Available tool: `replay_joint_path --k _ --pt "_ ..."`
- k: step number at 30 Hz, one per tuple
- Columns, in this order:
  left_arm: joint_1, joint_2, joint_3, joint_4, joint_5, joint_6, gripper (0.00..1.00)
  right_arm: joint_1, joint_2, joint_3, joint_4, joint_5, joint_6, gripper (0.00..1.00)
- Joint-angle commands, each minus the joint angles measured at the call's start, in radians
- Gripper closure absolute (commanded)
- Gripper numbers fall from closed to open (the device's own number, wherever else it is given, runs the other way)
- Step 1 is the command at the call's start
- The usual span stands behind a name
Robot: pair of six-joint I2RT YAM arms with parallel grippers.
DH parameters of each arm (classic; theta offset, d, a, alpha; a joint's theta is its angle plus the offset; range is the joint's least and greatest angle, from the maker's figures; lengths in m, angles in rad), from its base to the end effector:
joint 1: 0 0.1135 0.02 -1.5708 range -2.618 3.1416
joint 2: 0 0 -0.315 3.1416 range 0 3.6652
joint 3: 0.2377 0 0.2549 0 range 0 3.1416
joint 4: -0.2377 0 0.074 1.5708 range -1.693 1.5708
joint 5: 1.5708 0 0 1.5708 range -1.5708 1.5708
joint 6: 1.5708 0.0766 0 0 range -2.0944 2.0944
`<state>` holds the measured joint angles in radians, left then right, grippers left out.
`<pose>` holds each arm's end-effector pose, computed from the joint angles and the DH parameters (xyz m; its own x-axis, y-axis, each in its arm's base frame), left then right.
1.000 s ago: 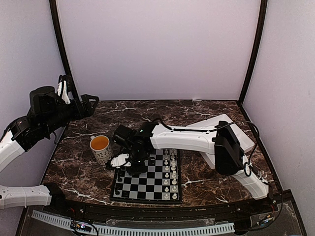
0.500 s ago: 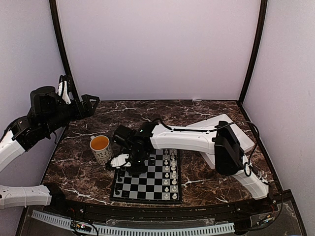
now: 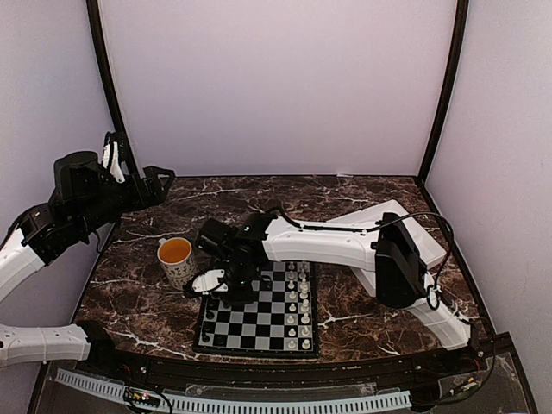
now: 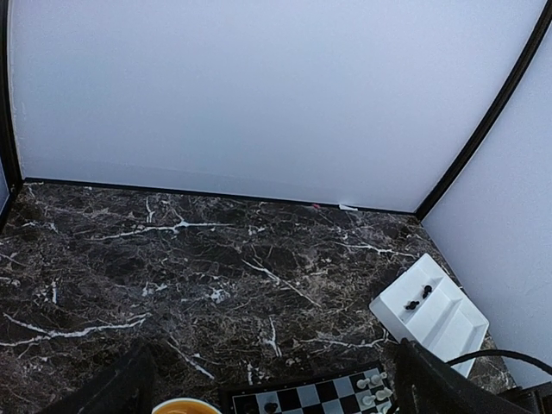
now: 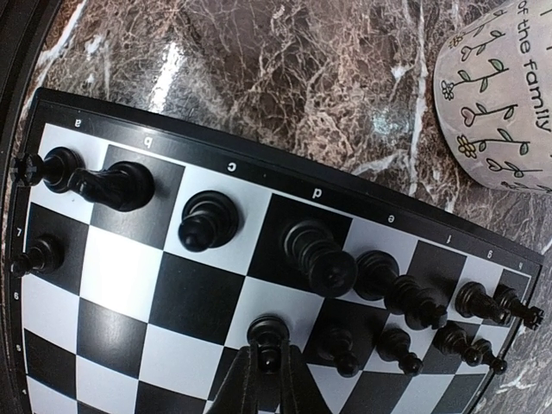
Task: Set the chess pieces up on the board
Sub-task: Place the pawn at d7.
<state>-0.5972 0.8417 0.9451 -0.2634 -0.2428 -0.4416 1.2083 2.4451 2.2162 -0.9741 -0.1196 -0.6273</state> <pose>0.1731 -0.0955 0.4101 -0.2685 -0.3191 -0.9089 0.2597 0.8846 -0.3873 0.1938 0.5366 0.1778 0.2859 -0.8895 -0.3565 -0.9581 -0.2595 -0.1209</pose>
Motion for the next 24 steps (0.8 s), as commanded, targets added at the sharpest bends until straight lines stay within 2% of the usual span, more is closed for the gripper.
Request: replay_joint_path --k 1,15,20,24 --pt "0.007 0.006 -0.012 0.009 0.012 -0.002 0.01 0.011 0.022 0.033 0.000 -0.017 0.004 0.90" --pt "0.007 0.012 -0.012 0.014 0.013 0.006 0.01 0.012 -0.013 0.026 -0.007 -0.022 0.005 0.77" --pt "0.007 0.047 -0.015 0.071 0.024 0.062 0.01 -0.001 -0.162 -0.062 -0.031 -0.017 -0.059 0.70" --pt "0.008 0.166 0.045 0.139 0.071 0.120 0.01 -0.077 -0.295 -0.131 -0.078 -0.088 -0.117 0.68"
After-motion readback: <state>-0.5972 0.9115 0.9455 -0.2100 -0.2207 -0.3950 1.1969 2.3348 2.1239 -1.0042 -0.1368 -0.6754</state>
